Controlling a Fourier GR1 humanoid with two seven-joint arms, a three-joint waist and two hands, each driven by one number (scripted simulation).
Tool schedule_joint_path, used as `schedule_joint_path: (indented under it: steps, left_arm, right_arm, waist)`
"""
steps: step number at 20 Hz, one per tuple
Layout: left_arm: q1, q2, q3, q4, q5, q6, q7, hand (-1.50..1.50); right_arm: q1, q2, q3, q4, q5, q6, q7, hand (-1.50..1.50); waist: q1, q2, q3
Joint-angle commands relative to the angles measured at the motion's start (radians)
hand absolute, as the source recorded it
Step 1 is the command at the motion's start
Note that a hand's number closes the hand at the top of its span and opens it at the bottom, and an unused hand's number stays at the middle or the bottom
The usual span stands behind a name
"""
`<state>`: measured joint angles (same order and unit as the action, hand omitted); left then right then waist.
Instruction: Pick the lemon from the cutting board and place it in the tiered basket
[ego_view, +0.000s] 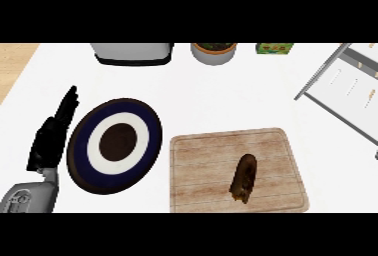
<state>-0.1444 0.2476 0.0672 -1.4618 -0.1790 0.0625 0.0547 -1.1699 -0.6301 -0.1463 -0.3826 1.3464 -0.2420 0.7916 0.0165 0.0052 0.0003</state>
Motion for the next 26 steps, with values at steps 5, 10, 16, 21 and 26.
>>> schedule_joint_path:
  steps: [5, 10, 16, 21, 26]
  left_arm:
    - [0.002, -0.013, 0.011, 0.028, -0.018, 0.017, -0.028, 0.0]
    - [0.0, 0.033, 0.047, 0.03, 0.031, -0.048, -0.034, 0.0]
    - [-0.004, -0.032, -0.013, -0.022, -0.041, 0.018, 0.016, 0.0]
    - [-0.028, -0.017, 0.002, -0.015, -0.044, 0.011, 0.036, 0.0]
    - [-0.017, -0.003, 0.013, -0.031, -0.03, -0.014, 0.044, 0.0]
  right_arm:
    - [0.073, -0.009, -0.09, -0.004, -0.119, -0.01, -0.133, 1.5]
    - [0.104, 0.006, -0.212, 0.034, -0.247, -0.052, -0.16, 1.5]
    - [0.188, 0.036, -0.253, 0.001, -0.309, -0.148, -0.181, -1.5]
    - [0.167, 0.017, -0.29, -0.067, -0.363, -0.229, -0.216, -1.5]
    - [0.218, -0.016, -0.302, -0.181, -0.395, -0.298, -0.263, -1.5]
  waist:
    - [-0.005, -0.002, 0.0]
    - [0.002, 0.0, 0.001]
    - [-0.002, -0.002, 0.001]
    - [-0.003, -0.002, 0.0]
    - [-0.015, -0.007, 0.0]
